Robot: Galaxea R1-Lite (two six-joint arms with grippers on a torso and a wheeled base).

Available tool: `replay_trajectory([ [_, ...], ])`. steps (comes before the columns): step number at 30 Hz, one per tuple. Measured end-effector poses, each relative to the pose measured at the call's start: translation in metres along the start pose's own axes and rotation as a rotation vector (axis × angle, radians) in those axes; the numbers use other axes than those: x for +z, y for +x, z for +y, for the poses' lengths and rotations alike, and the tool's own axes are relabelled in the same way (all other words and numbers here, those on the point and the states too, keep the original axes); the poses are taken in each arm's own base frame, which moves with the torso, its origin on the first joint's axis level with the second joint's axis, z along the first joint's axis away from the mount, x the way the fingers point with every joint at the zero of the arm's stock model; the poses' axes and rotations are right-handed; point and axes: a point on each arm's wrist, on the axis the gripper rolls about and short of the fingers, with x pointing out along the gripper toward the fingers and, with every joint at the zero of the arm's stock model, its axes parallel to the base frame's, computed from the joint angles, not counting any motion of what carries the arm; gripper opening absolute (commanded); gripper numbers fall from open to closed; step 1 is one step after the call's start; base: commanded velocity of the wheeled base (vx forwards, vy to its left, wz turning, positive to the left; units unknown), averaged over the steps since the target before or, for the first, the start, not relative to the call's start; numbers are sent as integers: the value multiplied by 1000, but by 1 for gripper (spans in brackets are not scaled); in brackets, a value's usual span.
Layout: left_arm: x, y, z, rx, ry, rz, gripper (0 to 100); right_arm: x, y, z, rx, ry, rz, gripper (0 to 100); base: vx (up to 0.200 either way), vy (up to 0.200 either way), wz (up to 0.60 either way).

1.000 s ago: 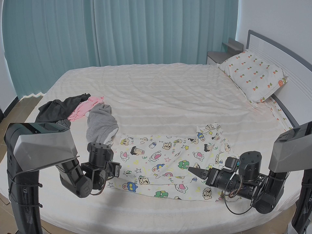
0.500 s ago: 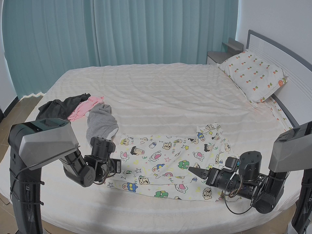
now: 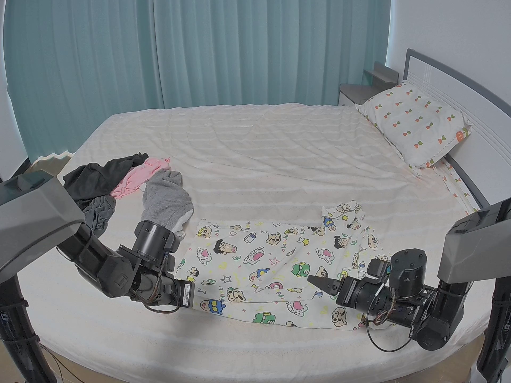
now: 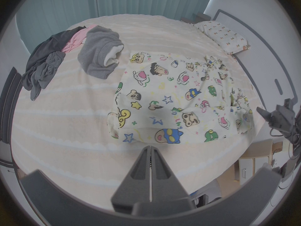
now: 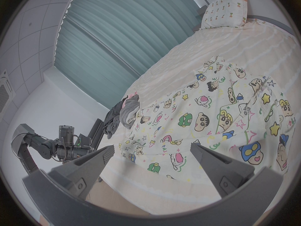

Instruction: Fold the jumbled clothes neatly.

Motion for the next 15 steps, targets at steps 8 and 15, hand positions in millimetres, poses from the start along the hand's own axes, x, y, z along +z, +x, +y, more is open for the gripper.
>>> replay_trajectory([
  [8, -7, 20, -6, 25, 26, 44, 0, -1, 0, -1, -2, 0, 2, 100, 0, 0, 0],
  [15, -7, 47, -12, 101, 50, 23, 0, -1, 0, -1, -3, -1, 2, 100, 0, 0, 0],
])
